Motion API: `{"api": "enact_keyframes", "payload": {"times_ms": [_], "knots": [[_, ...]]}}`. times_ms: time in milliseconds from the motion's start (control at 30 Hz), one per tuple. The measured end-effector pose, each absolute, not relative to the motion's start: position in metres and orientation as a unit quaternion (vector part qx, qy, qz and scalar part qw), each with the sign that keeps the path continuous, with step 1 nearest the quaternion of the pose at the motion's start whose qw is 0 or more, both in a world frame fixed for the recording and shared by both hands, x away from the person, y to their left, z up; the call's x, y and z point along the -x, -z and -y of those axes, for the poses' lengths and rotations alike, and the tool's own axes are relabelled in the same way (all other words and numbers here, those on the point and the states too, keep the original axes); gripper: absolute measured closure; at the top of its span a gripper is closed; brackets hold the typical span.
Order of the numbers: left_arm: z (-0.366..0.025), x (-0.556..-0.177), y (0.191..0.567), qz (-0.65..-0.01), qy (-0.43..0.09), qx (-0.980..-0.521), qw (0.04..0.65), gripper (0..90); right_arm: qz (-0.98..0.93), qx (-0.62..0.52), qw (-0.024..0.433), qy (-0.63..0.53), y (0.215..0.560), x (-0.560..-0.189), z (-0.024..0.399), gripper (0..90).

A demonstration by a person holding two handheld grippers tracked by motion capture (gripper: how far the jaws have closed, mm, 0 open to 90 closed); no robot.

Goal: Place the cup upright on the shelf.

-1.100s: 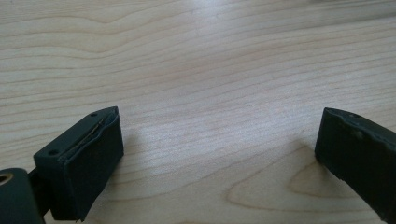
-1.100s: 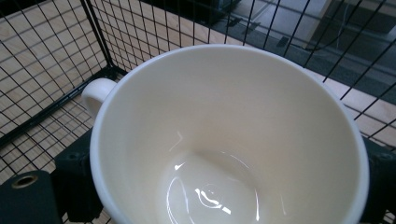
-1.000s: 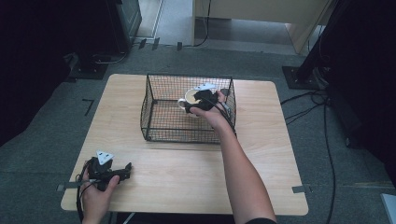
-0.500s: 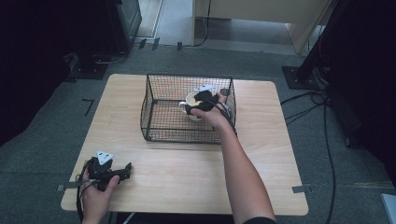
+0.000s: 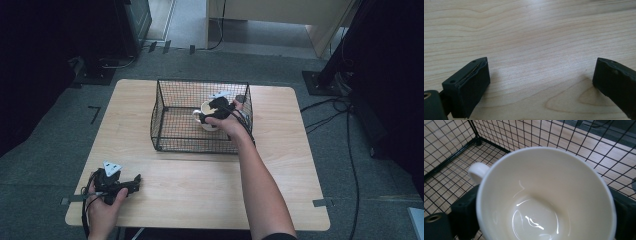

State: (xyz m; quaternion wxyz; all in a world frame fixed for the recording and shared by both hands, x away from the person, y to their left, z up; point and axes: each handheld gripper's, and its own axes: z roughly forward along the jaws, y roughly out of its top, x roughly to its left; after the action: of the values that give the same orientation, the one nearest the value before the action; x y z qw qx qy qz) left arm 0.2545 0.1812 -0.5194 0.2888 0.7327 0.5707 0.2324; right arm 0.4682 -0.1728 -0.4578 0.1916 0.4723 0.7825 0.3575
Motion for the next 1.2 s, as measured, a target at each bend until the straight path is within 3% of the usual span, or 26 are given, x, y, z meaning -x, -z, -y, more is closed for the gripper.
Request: {"api": "enact_keyframes", "payload": {"times_ms": [1200], "knots": [[-0.181,-0.255,0.519,-0.571,-0.233,-0.733,0.289,1.5,-0.748,-0.418,0.237,-0.457,0.388,-0.428,0.173,0.0]]}}
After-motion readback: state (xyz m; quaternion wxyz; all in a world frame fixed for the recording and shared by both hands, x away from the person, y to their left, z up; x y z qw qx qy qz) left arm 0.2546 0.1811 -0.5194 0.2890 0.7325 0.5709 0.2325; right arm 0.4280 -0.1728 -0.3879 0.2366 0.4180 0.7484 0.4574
